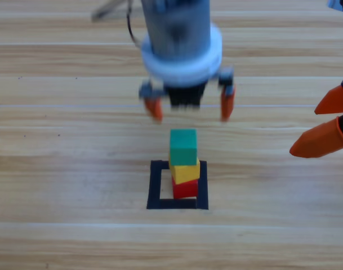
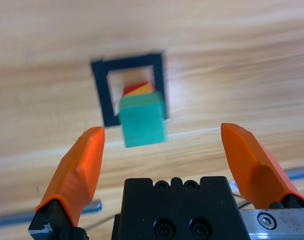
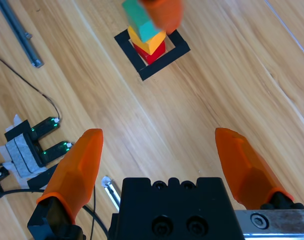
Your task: Stack the blocks in the rectangular block: red at the bottom, yellow in the middle, green on top
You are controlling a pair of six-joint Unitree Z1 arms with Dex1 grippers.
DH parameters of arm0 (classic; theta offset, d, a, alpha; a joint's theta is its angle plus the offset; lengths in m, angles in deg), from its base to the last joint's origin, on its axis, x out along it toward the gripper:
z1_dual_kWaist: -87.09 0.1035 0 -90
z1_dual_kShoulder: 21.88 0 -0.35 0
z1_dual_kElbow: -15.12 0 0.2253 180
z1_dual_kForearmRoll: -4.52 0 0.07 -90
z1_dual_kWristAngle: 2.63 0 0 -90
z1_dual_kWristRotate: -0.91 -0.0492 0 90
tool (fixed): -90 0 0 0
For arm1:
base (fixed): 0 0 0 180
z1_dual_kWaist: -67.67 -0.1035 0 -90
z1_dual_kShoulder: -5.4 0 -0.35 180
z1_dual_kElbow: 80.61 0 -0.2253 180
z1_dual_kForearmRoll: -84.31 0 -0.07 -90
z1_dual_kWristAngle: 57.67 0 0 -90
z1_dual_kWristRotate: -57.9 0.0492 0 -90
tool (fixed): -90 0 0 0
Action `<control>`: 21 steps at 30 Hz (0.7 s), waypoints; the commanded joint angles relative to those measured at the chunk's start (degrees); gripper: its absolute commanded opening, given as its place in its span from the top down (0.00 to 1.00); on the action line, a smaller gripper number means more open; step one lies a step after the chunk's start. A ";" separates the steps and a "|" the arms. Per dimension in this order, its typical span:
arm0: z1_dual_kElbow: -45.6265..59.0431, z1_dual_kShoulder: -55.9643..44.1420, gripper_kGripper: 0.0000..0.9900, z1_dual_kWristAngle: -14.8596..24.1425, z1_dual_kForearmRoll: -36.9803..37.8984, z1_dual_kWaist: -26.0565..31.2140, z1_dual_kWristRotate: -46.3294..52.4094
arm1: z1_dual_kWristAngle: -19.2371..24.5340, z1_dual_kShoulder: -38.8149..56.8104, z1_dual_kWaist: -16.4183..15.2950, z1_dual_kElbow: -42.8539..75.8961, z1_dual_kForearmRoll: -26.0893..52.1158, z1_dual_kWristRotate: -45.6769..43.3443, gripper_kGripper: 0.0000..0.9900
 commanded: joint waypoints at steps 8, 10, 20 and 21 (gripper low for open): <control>2.67 -10.40 0.00 11.88 0.80 -11.88 -11.62 | -0.06 -5.92 -10.33 -8.74 -6.35 -1.08 0.00; 11.46 -14.18 0.00 12.06 5.20 -11.97 -11.36 | -0.06 -6.10 -10.86 -8.92 -6.53 -1.08 0.00; 34.75 -29.21 0.00 13.03 17.59 -11.88 -13.03 | 1.43 -6.18 -10.86 -9.18 -6.61 -1.08 0.00; 34.75 -29.30 0.00 13.11 17.59 -11.88 -13.03 | 1.70 -6.18 -10.86 -9.18 -6.61 -1.08 0.00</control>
